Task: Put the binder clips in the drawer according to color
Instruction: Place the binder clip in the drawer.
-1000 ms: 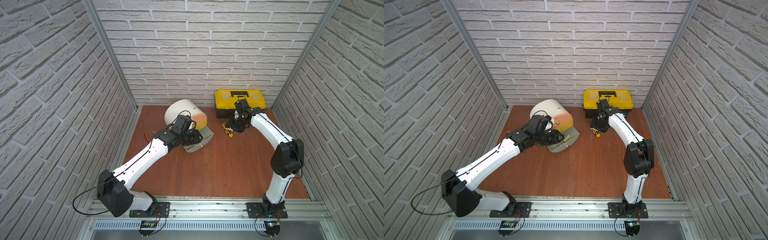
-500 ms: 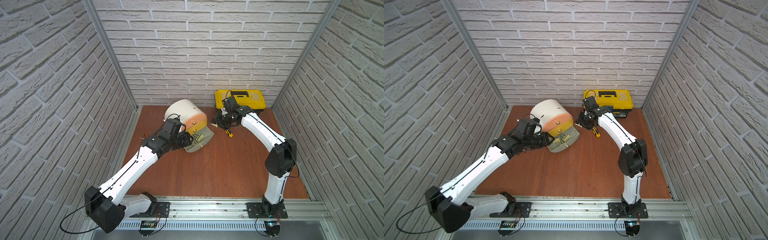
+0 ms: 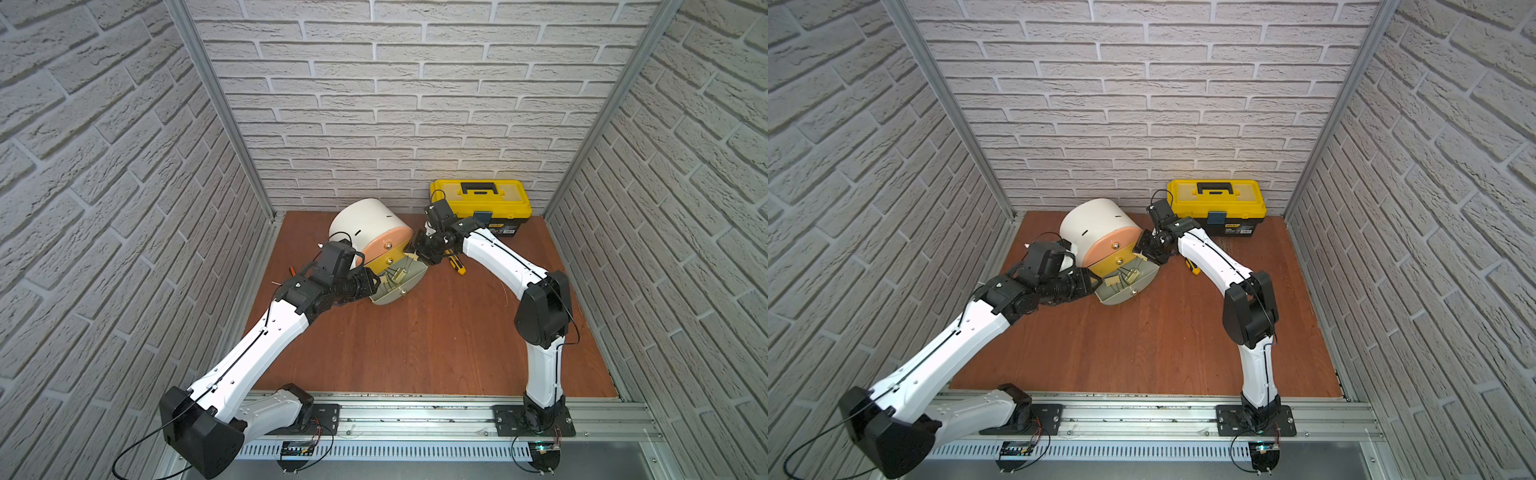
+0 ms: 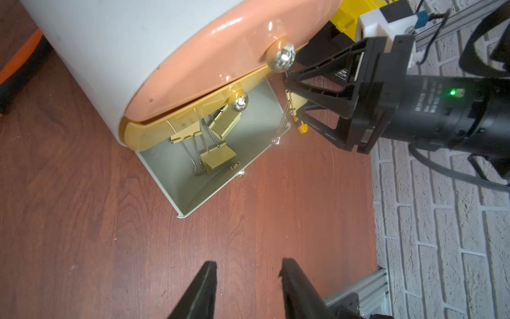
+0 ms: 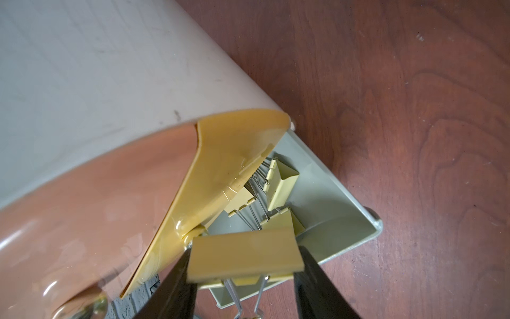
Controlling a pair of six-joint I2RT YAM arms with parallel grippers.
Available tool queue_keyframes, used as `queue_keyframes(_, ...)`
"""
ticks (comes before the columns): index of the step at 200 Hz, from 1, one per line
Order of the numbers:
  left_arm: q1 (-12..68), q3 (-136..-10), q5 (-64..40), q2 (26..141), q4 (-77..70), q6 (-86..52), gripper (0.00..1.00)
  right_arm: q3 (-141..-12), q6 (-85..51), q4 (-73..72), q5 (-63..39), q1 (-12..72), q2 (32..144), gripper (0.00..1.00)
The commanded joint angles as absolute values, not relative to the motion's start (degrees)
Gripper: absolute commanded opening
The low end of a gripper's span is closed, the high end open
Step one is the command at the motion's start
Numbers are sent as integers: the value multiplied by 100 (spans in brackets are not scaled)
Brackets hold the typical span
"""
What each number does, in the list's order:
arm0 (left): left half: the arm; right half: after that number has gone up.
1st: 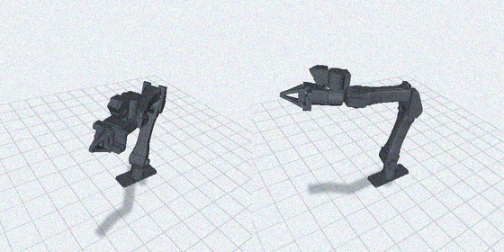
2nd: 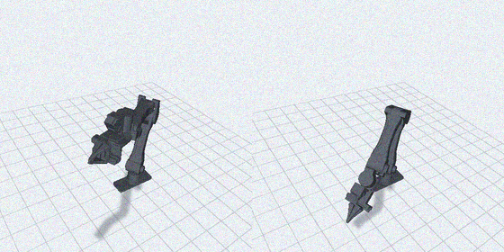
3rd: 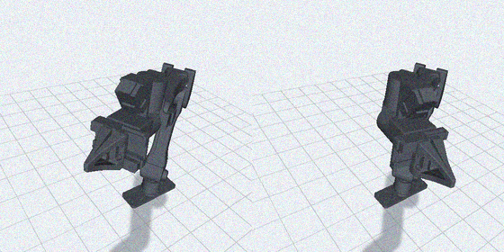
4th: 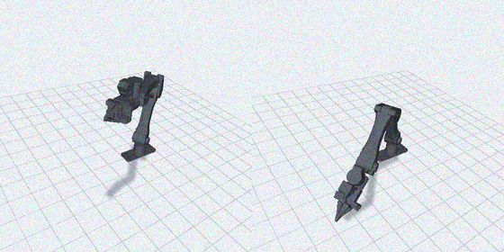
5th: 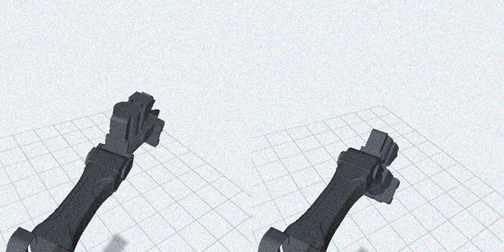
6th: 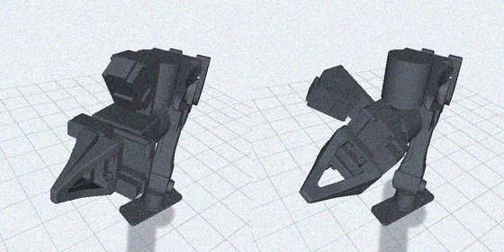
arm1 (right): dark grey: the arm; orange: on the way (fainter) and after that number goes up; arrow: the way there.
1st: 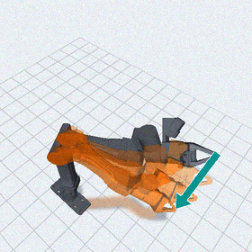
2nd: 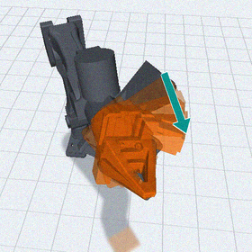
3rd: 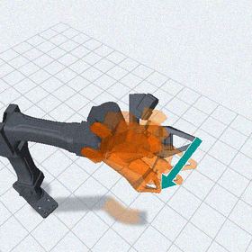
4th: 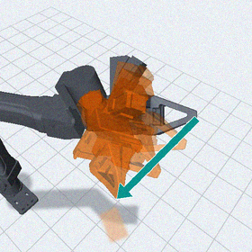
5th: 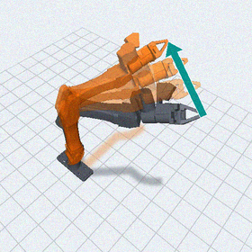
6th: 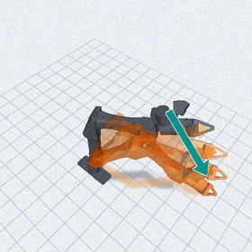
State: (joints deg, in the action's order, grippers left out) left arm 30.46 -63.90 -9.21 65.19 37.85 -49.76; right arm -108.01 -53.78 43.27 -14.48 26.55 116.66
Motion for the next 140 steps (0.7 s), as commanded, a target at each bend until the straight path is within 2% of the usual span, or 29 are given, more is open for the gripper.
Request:
queue_keyframes(1,2980,-6294,-855,6373,3828,-5002,44,-10875,-5471,4065,-1468,2703,11620,46)
queue_keyframes(30,2938,-6301,-870,6342,3867,-5001,44,-10843,-5477,4039,-1459,2708,11628,50)
queue_keyframes(83,2901,-6328,-887,6360,3902,-4992,44,-10828,-5457,4026,-1467,2715,11629,68)
queue_keyframes(140,2857,-6396,-913,6420,3885,-4970,44,-10895,-5358,4087,-1459,2715,11628,71)
